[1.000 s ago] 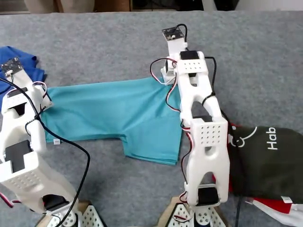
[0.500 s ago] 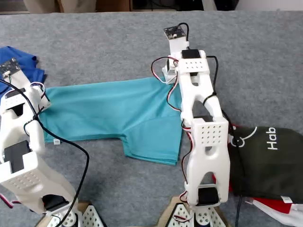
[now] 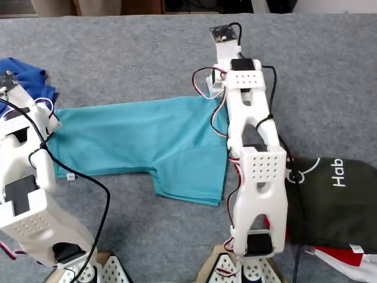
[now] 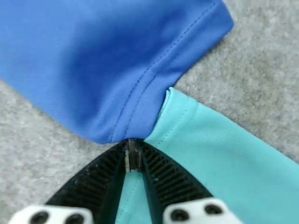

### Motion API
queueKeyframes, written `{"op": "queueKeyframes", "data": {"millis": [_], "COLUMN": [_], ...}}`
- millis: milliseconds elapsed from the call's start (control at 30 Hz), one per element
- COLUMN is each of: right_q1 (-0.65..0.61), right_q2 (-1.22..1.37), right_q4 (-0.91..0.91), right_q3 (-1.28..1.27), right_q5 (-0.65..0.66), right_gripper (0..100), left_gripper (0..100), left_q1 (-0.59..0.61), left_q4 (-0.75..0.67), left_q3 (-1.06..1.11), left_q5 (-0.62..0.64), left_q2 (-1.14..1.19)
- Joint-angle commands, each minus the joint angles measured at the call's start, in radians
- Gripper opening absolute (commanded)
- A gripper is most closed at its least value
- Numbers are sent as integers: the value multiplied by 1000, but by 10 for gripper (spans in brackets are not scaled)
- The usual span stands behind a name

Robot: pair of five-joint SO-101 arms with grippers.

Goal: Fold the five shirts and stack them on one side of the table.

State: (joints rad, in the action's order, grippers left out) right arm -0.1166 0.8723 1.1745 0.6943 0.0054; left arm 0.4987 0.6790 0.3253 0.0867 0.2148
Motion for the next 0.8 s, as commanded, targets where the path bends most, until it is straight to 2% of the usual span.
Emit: {"op": "queueKeyframes", "data": {"millis": [0, 267, 400, 500, 567, 767], "right_q1": [22, 16, 16, 16, 21, 19], "right_q2": [-7, -7, -7, -5, -5, -4], "right_q4": [-21, -20, -20, -20, -25, -25], "right_q3": [54, 50, 48, 48, 50, 47], "right_q5": [-18, -15, -15, -21, -21, -21], "right_gripper": [5, 5, 5, 5, 5, 5], "left_gripper": [19, 19, 19, 19, 19, 19], "left_q1": [6, -29, -77, -74, -60, -43], "left_q4": [-8, 61, -26, -143, -170, -26], "left_q3": [-51, -163, -121, -114, -161, -338], "left_q5": [14, 126, 120, 118, 120, 121], "left_q2": [-18, -119, -38, 85, 148, 260]}}
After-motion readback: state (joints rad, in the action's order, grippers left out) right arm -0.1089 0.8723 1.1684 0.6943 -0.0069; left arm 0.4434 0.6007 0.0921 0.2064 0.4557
